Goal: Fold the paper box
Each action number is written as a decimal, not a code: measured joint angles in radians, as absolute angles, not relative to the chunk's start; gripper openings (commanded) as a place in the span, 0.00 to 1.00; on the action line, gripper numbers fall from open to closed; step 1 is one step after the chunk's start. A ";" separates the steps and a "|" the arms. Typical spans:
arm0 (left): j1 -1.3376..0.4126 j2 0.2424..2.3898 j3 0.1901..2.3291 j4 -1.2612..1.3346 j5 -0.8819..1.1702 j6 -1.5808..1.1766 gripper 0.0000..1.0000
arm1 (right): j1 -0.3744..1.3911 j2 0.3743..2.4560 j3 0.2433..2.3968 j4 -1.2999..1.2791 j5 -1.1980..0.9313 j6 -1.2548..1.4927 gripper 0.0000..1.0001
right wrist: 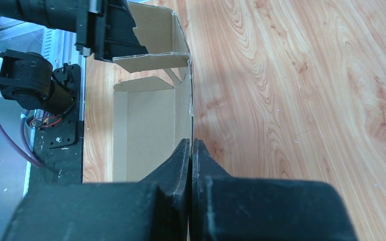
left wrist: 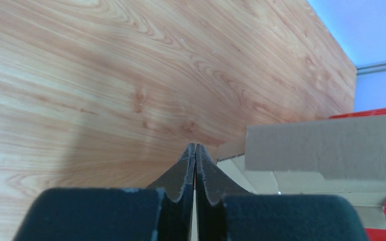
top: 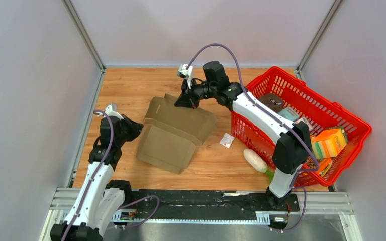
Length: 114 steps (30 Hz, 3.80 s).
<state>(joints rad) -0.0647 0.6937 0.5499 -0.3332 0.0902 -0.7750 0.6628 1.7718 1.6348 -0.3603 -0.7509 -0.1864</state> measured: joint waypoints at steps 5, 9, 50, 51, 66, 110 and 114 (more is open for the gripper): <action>-0.064 0.776 0.550 -0.262 0.140 -0.807 0.06 | 0.661 1.772 1.633 -0.361 -0.766 -0.186 0.00; -0.064 0.774 0.550 -0.213 0.166 -0.817 0.04 | 0.657 1.772 1.633 -0.360 -0.772 -0.186 0.00; -0.289 0.930 1.182 -0.479 0.286 -0.453 0.54 | 0.648 1.786 1.637 -0.431 -0.743 -0.228 0.00; -0.303 0.963 1.213 -0.492 0.275 -0.437 0.54 | 0.648 1.787 1.637 -0.433 -0.742 -0.229 0.00; -0.495 1.150 1.296 -0.643 0.010 -0.288 0.43 | 0.658 1.817 1.670 -0.461 -0.738 -0.234 0.00; -0.596 1.040 0.632 -0.017 -0.418 -0.344 0.00 | 0.674 1.701 1.593 -0.624 -0.001 0.662 0.85; -0.596 0.978 0.533 0.077 -0.466 -0.376 0.00 | 0.718 1.688 1.525 -0.623 0.022 0.909 0.85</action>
<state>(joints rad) -0.5961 0.9779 0.5331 0.0769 -0.4664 -0.3759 0.7181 1.6878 1.5249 -0.6231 0.0216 0.9089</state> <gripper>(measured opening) 0.009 0.851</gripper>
